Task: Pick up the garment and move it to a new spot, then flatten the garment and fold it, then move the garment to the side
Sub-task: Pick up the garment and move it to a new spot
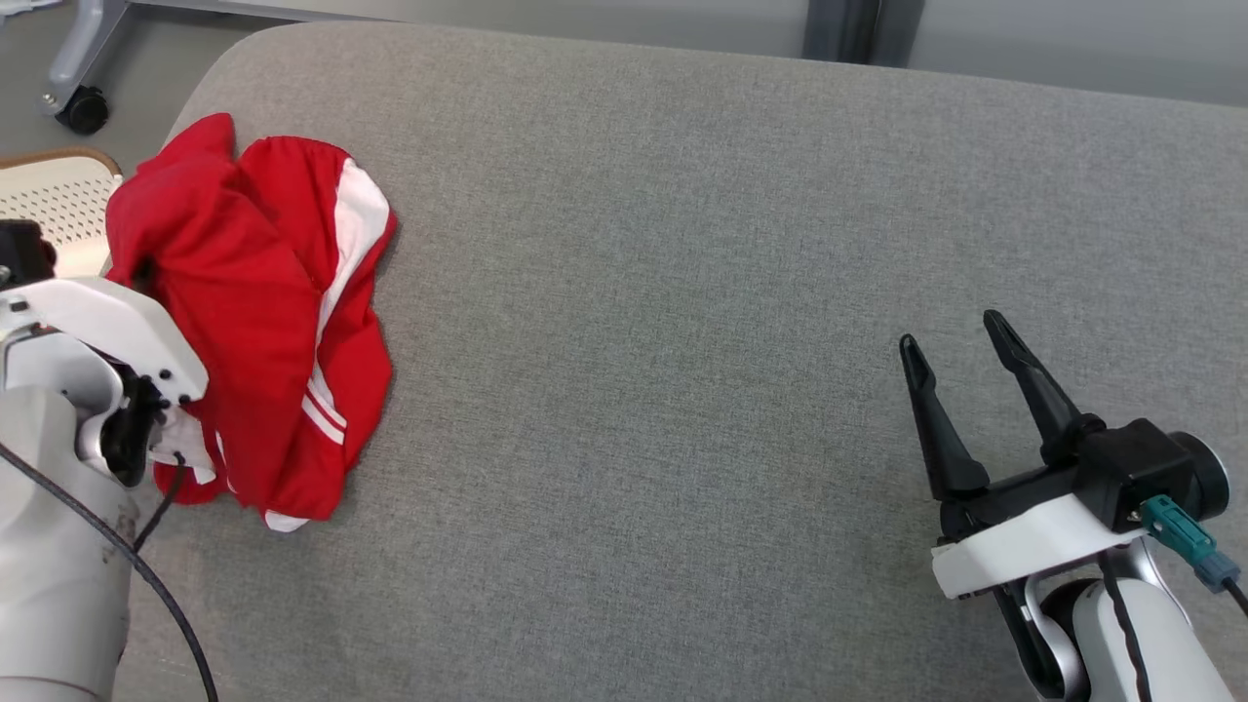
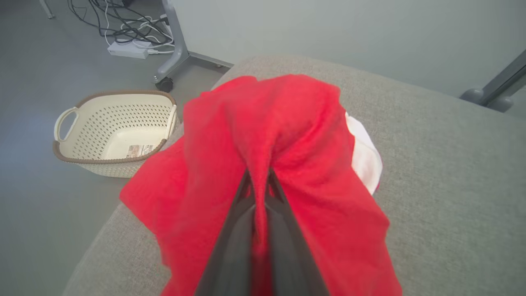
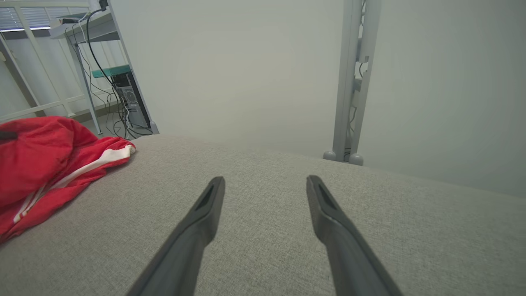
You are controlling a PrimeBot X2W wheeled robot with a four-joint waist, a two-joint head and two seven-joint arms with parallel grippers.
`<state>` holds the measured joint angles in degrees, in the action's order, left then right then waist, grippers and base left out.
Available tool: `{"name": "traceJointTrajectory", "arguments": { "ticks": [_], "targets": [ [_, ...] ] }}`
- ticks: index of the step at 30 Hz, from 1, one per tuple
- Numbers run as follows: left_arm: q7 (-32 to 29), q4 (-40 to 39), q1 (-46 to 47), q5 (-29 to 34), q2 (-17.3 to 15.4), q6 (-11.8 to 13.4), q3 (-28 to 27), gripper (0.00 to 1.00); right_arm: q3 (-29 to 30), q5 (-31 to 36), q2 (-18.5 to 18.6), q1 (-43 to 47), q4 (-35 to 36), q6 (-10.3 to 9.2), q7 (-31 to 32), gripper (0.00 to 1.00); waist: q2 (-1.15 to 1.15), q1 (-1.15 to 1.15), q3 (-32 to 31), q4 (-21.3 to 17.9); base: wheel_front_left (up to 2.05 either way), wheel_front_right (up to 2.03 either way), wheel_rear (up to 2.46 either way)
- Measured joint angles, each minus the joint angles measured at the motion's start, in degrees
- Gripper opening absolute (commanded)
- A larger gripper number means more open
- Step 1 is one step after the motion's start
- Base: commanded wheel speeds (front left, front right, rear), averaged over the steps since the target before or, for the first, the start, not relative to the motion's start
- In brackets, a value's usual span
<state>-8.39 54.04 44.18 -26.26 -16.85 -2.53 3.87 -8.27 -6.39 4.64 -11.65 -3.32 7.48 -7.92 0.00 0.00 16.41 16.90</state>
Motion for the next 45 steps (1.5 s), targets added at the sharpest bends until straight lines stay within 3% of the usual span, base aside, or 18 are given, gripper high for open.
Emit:
{"name": "traceJointTrajectory", "arguments": {
  "ticks": [6,13,18,23,28,38,45],
  "targets": [
    [11.7,-1.9,3.4,-0.5,-2.2,0.1,-2.1,0.00,0.2,-0.4,0.2,0.3,-0.3,0.00,-1.4,1.00,0.00,0.00,-2.5,-0.2,0.00,0.00,0.00],
    [19.6,-14.5,5.9,2.8,-4.2,1.6,-1.1,0.00,0.6,-1.3,-0.5,1.9,-1.1,0.00,-2.3,1.00,0.00,0.00,-6.6,-0.7,0.00,0.00,0.00],
    [17.4,-30.2,2.3,4.7,-4.0,4.2,0.8,0.00,0.8,-1.8,-1.0,3.4,-1.2,0.00,-2.7,1.00,0.00,0.00,-9.4,-1.7,0.00,0.00,0.00],
    [11.8,-47.5,-7.7,5.6,-3.4,7.4,2.8,0.00,0.6,-2.3,-1.4,4.0,-1.1,0.00,-2.8,1.00,0.00,0.00,-10.9,-4.1,0.00,0.00,0.00],
    [7.0,-58.9,-17.7,6.1,-1.9,9.9,5.6,0.00,0.2,-2.7,-1.7,4.0,-1.2,0.00,-3.1,1.00,0.00,0.00,-11.2,-7.5,0.00,0.00,0.00],
    [5.9,-64.5,-27.6,5.6,2.1,11.8,10.6,0.00,0.2,-2.1,-1.9,3.6,-0.9,0.00,-3.5,1.00,0.00,0.00,-10.5,-17.0,0.00,0.00,0.00],
    [6.4,-60.2,-27.7,4.4,5.4,10.0,15.1,0.00,1.7,-2.1,-1.9,2.8,-0.2,0.00,-4.3,1.00,0.00,0.00,-8.7,-24.5,0.00,0.00,0.00]
  ]
}}
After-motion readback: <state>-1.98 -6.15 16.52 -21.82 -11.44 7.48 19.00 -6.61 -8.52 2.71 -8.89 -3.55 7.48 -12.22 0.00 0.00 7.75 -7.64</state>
